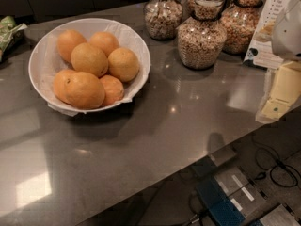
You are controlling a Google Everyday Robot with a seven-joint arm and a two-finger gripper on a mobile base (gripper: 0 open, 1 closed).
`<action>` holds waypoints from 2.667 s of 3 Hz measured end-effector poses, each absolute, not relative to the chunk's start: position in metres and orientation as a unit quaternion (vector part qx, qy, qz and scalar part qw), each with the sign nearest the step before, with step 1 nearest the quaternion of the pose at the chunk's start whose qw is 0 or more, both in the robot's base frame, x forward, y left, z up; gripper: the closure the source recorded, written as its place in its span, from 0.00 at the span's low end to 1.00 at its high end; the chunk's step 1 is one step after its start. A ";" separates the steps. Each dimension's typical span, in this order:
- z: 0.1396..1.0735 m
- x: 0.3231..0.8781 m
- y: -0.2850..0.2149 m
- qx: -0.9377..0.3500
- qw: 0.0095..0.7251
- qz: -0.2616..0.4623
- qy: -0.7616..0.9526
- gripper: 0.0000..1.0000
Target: Pick orange from white bowl
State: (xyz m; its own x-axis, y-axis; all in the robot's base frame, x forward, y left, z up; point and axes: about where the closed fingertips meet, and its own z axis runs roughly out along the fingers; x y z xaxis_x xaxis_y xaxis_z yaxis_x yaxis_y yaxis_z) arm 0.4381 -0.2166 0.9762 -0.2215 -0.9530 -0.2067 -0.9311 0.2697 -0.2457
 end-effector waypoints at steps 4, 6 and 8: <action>0.958 0.455 -0.141 -0.623 0.206 -0.026 0.754 0.00; 0.961 0.446 -0.097 -0.631 0.246 0.001 0.736 0.00; 0.988 0.416 -0.012 -0.700 0.337 0.045 0.628 0.00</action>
Offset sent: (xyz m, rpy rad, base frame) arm 0.0225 0.0797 -0.0512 0.1077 0.0065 -0.0023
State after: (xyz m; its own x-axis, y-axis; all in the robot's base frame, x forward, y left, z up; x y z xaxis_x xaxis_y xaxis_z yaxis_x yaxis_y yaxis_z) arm 0.4160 -0.0123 0.9879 0.2068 -0.8488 -0.4867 -0.9098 0.0161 -0.4147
